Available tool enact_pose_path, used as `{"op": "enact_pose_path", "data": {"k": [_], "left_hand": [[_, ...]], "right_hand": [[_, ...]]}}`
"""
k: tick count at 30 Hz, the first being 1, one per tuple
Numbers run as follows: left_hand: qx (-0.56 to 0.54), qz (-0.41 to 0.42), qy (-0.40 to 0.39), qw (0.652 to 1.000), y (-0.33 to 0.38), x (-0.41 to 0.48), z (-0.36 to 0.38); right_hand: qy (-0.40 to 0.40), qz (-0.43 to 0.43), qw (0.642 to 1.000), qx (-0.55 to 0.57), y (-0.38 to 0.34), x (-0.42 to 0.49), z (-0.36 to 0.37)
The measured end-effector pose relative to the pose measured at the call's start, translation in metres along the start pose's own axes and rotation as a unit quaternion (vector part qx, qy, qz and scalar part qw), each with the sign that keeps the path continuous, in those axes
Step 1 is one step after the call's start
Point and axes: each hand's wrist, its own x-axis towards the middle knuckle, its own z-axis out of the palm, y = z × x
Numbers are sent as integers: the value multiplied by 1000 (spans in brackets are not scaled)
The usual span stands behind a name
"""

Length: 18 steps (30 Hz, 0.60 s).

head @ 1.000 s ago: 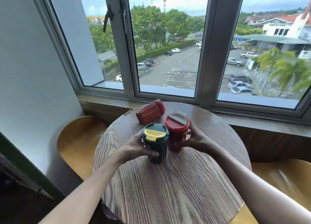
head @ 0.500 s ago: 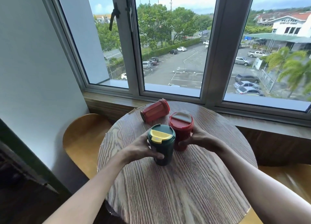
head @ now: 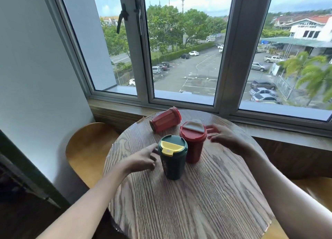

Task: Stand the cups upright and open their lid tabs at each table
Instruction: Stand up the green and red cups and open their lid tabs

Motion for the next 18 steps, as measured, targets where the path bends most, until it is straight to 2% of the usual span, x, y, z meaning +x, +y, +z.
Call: {"op": "enact_pose_path", "data": {"k": [2, 3, 6, 8, 12, 18], "left_hand": [[69, -2, 85, 994, -4, 14, -18], [104, 3, 136, 985, -1, 23, -26], [145, 50, 264, 952, 23, 52, -43], [176, 70, 304, 934, 40, 79, -50], [267, 66, 285, 918, 65, 136, -55], [346, -45, 189, 918, 61, 194, -69]], "right_hand": [[87, -20, 996, 21, -19, 0, -7], [88, -29, 995, 34, -31, -1, -9], [-14, -46, 999, -23, -65, 1, -10], [-84, -29, 992, -91, -81, 9, -7], [-152, 29, 972, -176, -94, 28, -5], [-205, 96, 962, -153, -92, 45, -4]]}}
